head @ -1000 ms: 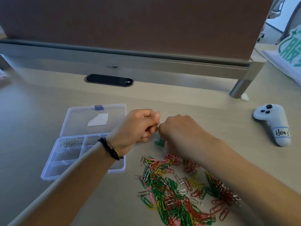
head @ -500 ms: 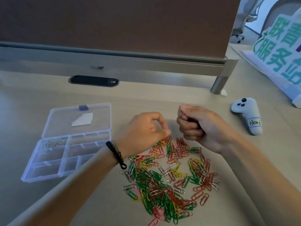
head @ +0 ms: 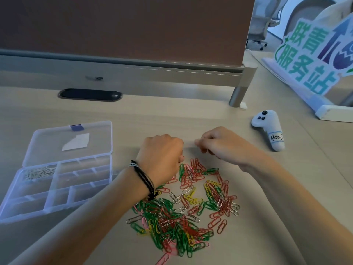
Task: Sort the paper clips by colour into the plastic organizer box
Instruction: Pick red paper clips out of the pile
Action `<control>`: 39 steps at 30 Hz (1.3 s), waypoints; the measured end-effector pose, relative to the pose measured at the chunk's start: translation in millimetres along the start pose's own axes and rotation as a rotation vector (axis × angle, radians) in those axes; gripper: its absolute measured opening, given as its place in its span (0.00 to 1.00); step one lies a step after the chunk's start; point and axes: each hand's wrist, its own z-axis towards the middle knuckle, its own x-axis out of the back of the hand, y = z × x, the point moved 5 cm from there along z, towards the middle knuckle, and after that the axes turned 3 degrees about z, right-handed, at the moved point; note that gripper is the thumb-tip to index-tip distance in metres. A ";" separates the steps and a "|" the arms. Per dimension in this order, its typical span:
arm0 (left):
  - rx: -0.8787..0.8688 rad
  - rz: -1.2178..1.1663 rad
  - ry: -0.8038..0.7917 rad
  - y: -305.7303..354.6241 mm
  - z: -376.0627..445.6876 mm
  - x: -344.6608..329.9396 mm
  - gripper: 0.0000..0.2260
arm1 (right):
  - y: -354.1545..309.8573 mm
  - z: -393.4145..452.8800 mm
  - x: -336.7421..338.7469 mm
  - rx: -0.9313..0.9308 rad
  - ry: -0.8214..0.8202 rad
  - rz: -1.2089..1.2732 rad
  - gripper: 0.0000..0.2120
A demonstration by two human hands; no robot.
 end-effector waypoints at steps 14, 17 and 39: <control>0.163 -1.590 -0.345 -42.4 8.4 -10.8 0.11 | -41.1 4.1 -18.6 -0.048 -0.132 -0.856 0.22; 0.105 -1.995 -0.492 -43.7 6.7 -10.9 0.09 | -42.8 6.1 -22.7 -0.037 -0.185 -0.893 0.18; -0.068 -0.622 -0.148 -52.8 16.6 -3.6 0.04 | 4.4 0.2 -26.4 0.130 -0.500 1.279 0.05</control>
